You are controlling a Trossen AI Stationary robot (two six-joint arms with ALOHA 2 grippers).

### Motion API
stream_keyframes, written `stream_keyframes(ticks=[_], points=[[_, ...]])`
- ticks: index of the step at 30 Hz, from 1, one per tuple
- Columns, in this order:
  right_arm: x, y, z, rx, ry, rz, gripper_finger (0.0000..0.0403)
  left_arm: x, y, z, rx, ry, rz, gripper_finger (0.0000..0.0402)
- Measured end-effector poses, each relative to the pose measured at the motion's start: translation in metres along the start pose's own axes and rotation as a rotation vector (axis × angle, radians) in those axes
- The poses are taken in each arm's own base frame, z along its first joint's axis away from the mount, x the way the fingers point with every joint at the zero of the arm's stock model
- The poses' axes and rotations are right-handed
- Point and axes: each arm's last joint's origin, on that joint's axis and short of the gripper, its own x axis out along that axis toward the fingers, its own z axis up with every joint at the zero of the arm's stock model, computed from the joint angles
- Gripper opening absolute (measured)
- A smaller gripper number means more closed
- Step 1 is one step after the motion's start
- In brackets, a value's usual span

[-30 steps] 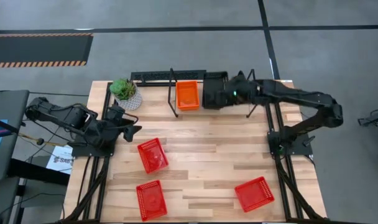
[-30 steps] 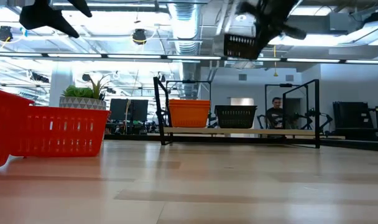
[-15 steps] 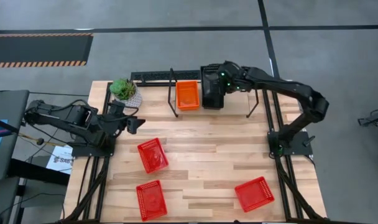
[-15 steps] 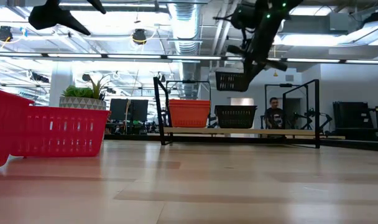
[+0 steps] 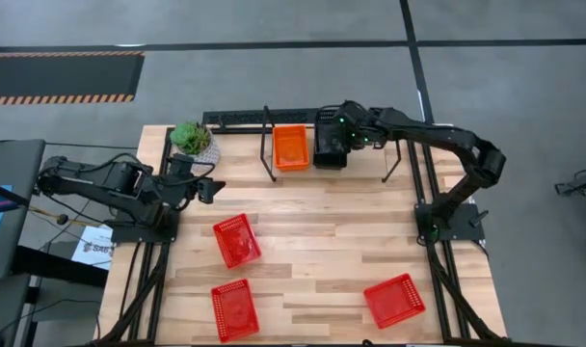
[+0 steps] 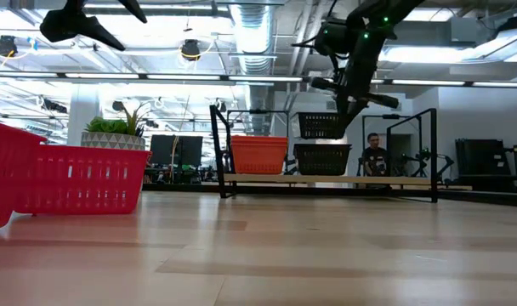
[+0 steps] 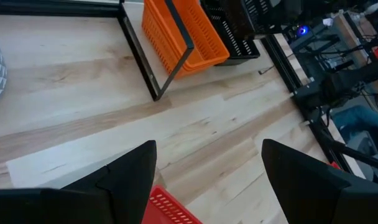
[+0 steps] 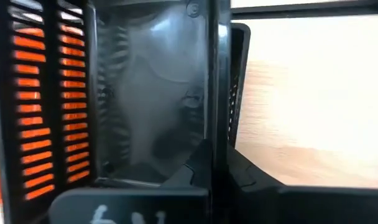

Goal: Stack baskets on shelf by color
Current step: Stack the black bin on top of the black stacked bins on the shelf

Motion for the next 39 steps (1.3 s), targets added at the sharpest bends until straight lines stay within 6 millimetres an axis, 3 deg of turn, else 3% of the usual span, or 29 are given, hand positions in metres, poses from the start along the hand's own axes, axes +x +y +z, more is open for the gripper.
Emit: stream_keyframes(ticks=[14, 39], points=[[0.016, 0.006, -0.008, -0.031, 0.022, 0.0, 0.004, 0.0, 0.001, 0.0, 0.015, -0.001, 0.007, 0.0279], [0.015, 0.001, -0.014, -0.088, 0.062, -0.061, 0.014, 0.0, 0.001, 0.0, 0.016, -0.001, 0.007, 0.0279]])
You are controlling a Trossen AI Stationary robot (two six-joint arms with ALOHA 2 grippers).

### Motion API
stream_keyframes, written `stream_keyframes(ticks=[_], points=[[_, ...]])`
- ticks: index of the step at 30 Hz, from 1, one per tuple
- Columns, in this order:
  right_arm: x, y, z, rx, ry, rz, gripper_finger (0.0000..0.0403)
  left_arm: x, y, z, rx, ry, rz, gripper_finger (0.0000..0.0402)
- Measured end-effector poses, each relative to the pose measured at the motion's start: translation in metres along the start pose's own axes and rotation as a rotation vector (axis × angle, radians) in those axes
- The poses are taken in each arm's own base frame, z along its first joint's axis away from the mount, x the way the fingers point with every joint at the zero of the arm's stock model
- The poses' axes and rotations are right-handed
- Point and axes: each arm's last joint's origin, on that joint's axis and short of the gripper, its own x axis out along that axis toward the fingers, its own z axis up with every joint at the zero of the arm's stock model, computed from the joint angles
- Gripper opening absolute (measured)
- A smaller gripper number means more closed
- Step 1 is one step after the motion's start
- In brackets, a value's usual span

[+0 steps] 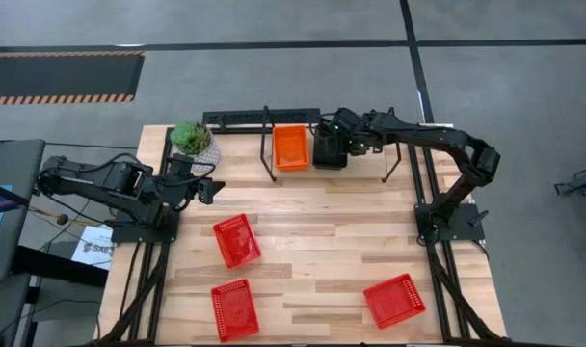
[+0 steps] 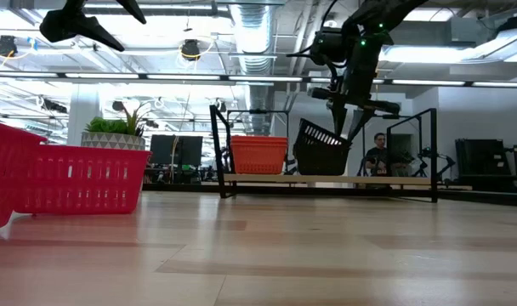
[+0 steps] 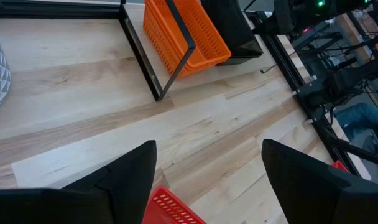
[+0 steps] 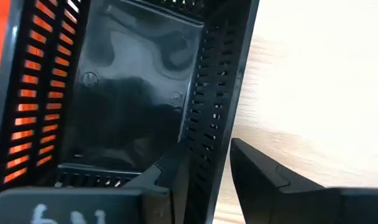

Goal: Stack baskets on shelf by color
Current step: Stack the black bin on top of the black stacked bins on the shelf

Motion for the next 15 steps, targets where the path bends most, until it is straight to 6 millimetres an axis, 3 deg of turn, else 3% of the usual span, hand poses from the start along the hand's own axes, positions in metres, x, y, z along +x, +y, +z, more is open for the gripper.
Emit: stream_keyframes(ticks=[4, 7, 10, 15], points=[[-0.001, 0.0, 0.0, -0.032, -0.002, 0.005, 0.0147, 0.0, 0.0, 0.0, 0.0, 0.0, 0.0, 0.0279], [-0.013, 0.004, 0.002, -0.049, -0.026, 0.043, 0.0148, 0.0, 0.0, 0.0, 0.0, 0.0, 0.0, 0.0279], [-0.029, 0.016, 0.005, -0.101, -0.099, 0.146, 0.0145, 0.0, 0.0, 0.0, 0.0, 0.0, 0.0, 0.0279], [-0.04, 0.041, 0.005, -0.171, -0.23, 0.334, 0.0133, 0.0, 0.0, 0.0, 0.0, -0.003, 0.001, 0.0279]])
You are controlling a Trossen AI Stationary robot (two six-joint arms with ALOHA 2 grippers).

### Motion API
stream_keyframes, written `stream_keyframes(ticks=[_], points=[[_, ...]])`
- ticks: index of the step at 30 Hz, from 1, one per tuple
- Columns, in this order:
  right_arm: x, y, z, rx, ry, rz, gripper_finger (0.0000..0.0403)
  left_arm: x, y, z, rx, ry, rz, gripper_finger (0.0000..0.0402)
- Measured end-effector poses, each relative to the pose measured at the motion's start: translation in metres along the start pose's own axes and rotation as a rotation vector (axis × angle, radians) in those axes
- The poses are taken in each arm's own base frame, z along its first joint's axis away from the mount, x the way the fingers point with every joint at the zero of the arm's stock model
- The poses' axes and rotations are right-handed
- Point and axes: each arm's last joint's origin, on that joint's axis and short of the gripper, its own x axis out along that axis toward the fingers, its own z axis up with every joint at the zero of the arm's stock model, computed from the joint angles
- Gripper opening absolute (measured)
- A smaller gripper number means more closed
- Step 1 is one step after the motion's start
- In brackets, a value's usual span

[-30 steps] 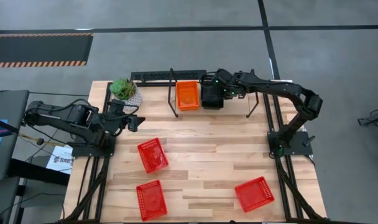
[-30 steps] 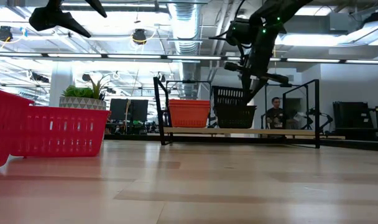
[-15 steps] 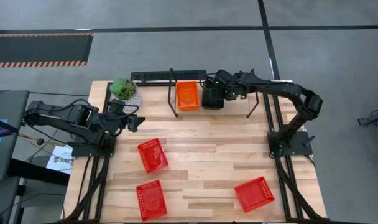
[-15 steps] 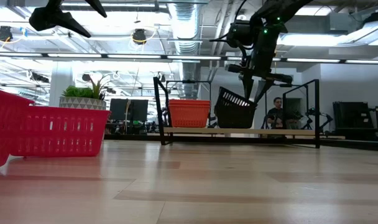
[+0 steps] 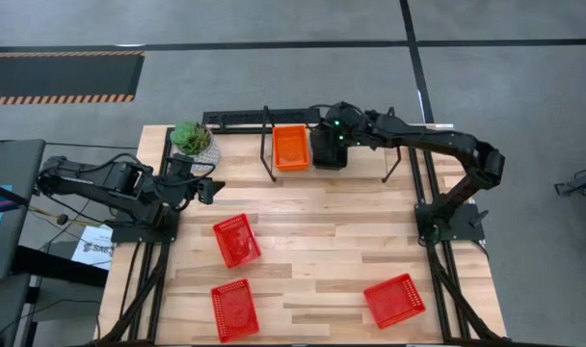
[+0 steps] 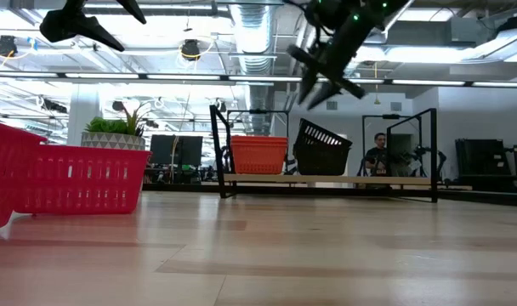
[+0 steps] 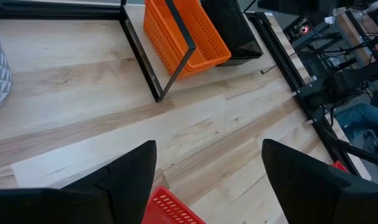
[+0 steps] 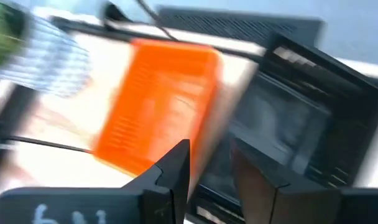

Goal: Stack baskets on shelf by color
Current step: Stack the black bin on top of the black stacked bins on the shelf, then put the bottom right red bin on the shelf

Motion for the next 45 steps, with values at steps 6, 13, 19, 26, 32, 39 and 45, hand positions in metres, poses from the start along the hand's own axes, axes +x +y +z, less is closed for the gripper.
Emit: stream_keyframes(ticks=[6, 13, 19, 26, 32, 39, 45], points=[[0.018, 0.003, -0.004, -0.01, 0.008, 0.001, 0.0118, 0.0, 0.0, 0.0, 0.0, -0.002, 0.0, 0.0279], [0.045, -0.003, -0.015, -0.044, 0.094, -0.054, 0.0113, 0.0, 0.0, 0.0, 0.0, -0.001, 0.0, 0.0279], [0.052, -0.005, -0.013, -0.032, 0.11, -0.038, 0.0113, 0.0, 0.0, 0.0, 0.0, 0.004, -0.001, 0.0279], [-0.014, 0.001, -0.001, -0.069, 0.133, 0.097, 0.0113, 0.0, 0.0, 0.0, 0.001, 0.006, -0.002, 0.0279], [-0.096, -0.01, -0.049, -0.155, 0.461, -0.025, 0.0113, 0.0, 0.0, 0.0, 0.048, -0.009, 0.003, 0.0279], [-0.151, -0.022, -0.133, -0.237, 0.587, -0.281, 0.0152, 0.0, 0.0, 0.0, 0.057, -0.015, 0.006, 0.0279], [-0.163, -0.04, -0.208, -0.49, 0.688, -0.248, 0.0209, 0.0, 0.0, 0.001, 0.077, -0.014, 0.007, 0.0279]])
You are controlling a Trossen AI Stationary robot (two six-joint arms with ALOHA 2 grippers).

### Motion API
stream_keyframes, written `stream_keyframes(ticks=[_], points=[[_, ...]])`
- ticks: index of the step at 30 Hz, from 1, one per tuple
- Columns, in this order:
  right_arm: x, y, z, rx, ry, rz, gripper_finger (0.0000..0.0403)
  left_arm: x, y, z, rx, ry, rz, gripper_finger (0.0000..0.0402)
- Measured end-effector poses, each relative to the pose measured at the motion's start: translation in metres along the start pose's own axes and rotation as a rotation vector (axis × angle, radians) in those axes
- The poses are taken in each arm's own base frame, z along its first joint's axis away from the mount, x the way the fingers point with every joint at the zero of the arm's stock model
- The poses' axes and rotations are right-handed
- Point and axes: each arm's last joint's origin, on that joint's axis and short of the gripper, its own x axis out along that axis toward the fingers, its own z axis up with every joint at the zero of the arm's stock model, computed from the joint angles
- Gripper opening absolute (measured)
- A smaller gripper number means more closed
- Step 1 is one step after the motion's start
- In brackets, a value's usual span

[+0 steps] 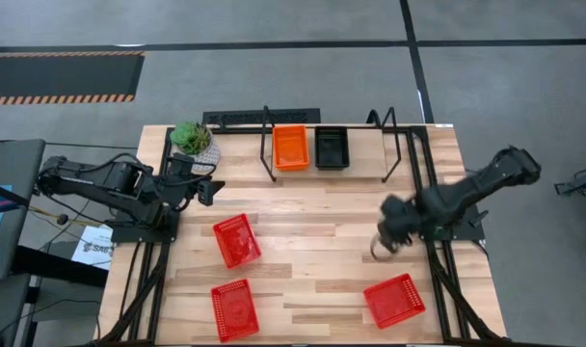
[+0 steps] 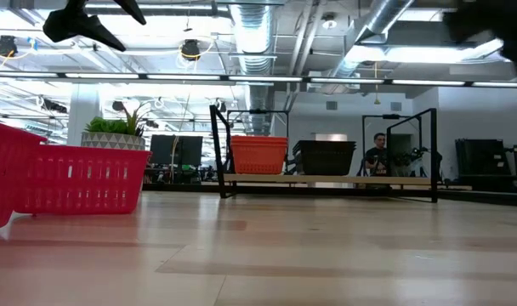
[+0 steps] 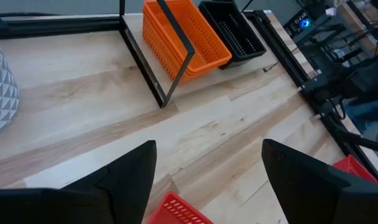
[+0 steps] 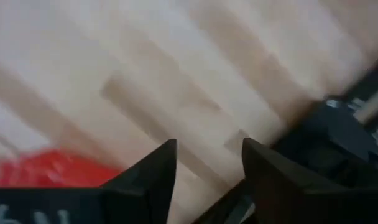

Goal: Stack baskets on shelf by color
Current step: Put the bottom right red bin on the shelf

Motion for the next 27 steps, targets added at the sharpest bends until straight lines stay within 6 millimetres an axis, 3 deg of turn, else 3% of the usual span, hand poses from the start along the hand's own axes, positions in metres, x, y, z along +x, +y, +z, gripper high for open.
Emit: stream_keyframes(ticks=[5, 10, 27], points=[[0.023, 0.027, -0.029, -0.279, 0.002, 0.157, 0.0229, 0.001, 0.001, 0.002, -0.004, -0.003, 0.009, 0.0279], [0.03, 0.05, -0.044, -0.478, -0.033, 0.254, 0.0224, 0.002, 0.002, 0.003, -0.01, -0.004, 0.015, 0.0279], [0.076, 0.088, -0.062, -0.691, 0.088, 0.185, 0.0227, 0.002, 0.002, 0.003, -0.014, 0.004, 0.015, 0.0279]])
